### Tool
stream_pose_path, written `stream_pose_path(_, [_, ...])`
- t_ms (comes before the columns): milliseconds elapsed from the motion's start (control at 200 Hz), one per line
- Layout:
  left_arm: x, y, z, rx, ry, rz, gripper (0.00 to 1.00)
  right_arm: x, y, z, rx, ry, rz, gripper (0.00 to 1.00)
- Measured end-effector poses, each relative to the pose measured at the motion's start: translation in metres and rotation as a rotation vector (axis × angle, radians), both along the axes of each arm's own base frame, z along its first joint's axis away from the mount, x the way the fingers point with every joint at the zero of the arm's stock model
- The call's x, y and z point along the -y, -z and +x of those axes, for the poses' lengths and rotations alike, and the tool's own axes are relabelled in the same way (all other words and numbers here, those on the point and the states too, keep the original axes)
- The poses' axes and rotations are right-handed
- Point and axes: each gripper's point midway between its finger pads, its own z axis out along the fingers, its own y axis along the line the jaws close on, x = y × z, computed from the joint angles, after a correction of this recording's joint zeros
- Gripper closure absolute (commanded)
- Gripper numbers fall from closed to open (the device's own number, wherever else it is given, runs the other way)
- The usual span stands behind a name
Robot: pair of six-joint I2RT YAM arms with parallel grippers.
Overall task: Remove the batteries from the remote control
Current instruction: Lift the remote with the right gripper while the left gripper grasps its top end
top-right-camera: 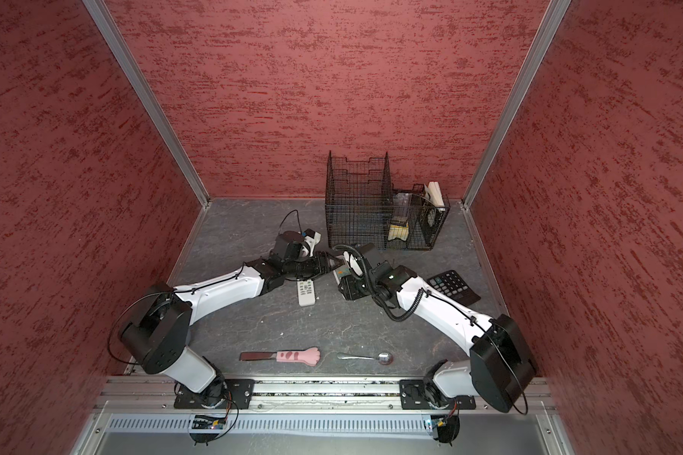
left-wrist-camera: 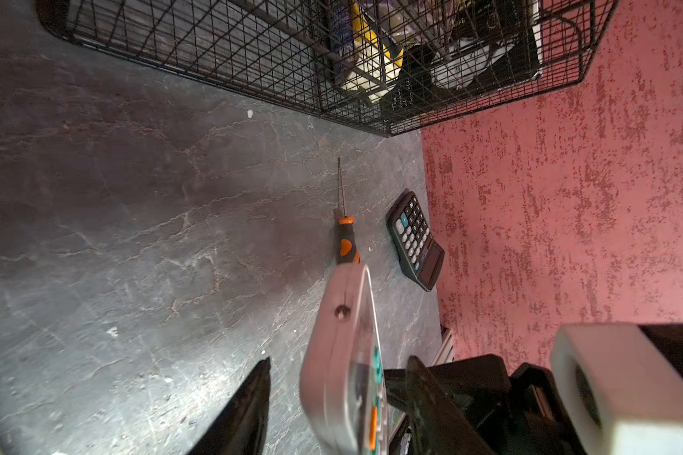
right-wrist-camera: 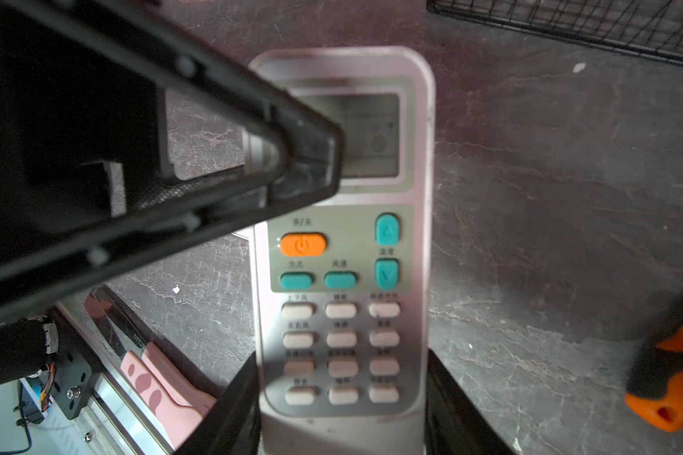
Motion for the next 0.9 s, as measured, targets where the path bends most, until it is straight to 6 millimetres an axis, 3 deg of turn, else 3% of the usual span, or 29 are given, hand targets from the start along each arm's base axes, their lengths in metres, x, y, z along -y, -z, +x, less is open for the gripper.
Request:
stream_pose_path(165, [0.008,-0.010,0.008,0.020,0.002,-0.039,0.56,-0.002,-0.001,-0.001,-0.006,0.000,0.012,0.70])
stream_pose_path(446, [0.015,-0.001,0.016,0.002,-0.010,-0.068,0.81,-0.007,-0.007,0.003,0.001,0.014,0.049,0.70])
stream_pose_path(606, [0.016,-0.008,0.020,0.011,-0.010,-0.099,0.97,-0.010,-0.009,0.006,0.007,0.022,0.069,0.69])
stream_pose_path(681, [0.015,-0.009,0.021,0.013,-0.013,-0.106,1.00,-0.010,-0.011,0.007,0.011,0.024,0.074,0.62])
stream_pose_path(807, [0.011,-0.009,0.024,0.013,-0.026,-0.129,1.00,-0.011,-0.012,0.008,0.015,0.028,0.080,0.39])
stream_pose_path(897, [0.007,-0.011,0.026,0.012,-0.030,-0.157,1.00,-0.013,-0.015,0.010,0.023,0.037,0.100,0.30])
